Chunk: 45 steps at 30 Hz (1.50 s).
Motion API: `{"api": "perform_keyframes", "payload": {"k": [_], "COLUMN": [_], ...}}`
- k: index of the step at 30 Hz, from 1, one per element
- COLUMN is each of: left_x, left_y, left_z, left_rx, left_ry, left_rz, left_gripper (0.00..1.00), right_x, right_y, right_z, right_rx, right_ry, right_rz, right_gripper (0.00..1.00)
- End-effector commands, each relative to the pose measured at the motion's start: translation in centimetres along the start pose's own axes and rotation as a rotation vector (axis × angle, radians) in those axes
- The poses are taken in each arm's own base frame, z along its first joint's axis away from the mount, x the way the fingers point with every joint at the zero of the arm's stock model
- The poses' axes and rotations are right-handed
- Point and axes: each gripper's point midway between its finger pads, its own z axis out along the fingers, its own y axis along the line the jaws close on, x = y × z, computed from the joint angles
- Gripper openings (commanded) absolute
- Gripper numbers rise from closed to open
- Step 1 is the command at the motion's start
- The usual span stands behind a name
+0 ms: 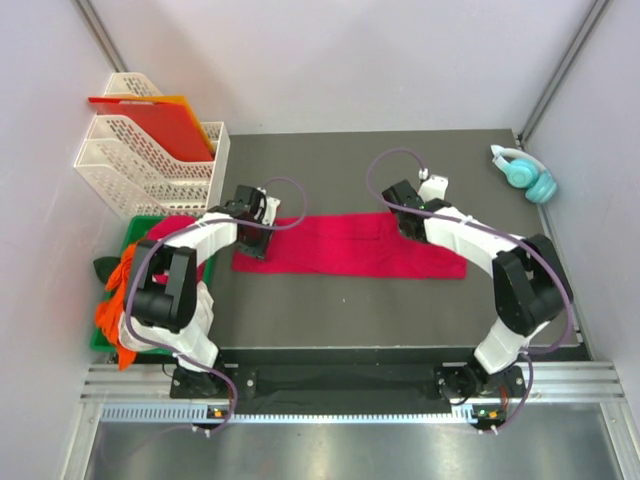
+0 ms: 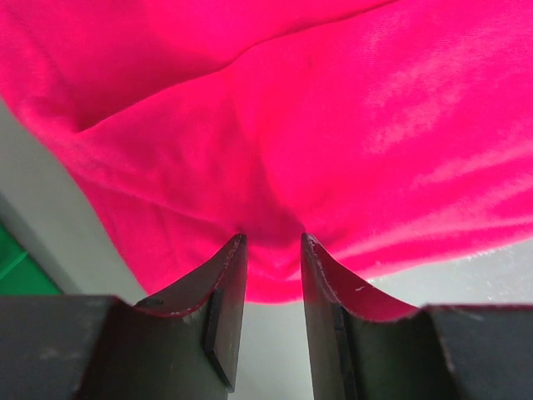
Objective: Fold and stack the t-shirts
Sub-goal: Fold the tshirt
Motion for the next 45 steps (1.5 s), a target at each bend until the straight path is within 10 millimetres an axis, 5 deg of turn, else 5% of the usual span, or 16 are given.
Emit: {"api": "perform_keyframes", "payload": {"k": [1, 19, 25, 35, 45], "left_x": [-0.9, 1.2, 2.8, 4.9, 6.3], "left_y": [0.2, 0.8, -0.7, -3.8, -8.4], "left_z": [1.0, 1.8, 1.3, 0.5, -1.0], "left_rx": [-0.003, -0.068, -0.038, 0.078, 0.172], "left_ry": [-0.013, 0.101, 0.171, 0.272, 0.316], "left_rz": [0.000, 0.072, 0.174, 0.285, 0.487], "left_gripper": [0.37, 0.34, 0.33, 0.33, 0.33], "right_x": [-3.4, 0.7, 0.1, -3.7, -4.2], "right_y": [1.6, 3.8, 4.8, 6.0, 8.0], "right_z": [0.7, 8.6, 10.4, 12.5, 14.4], "right_rx": [-0.021, 0.004, -0.023, -0.032, -0.098], "right_ry": [-0.062, 0.162, 0.223, 0.253, 0.320], "right_rz": [0.028, -0.039, -0.035, -0.049, -0.108], "right_gripper": [0.21, 0.21, 0.20, 0.21, 0.24]}}
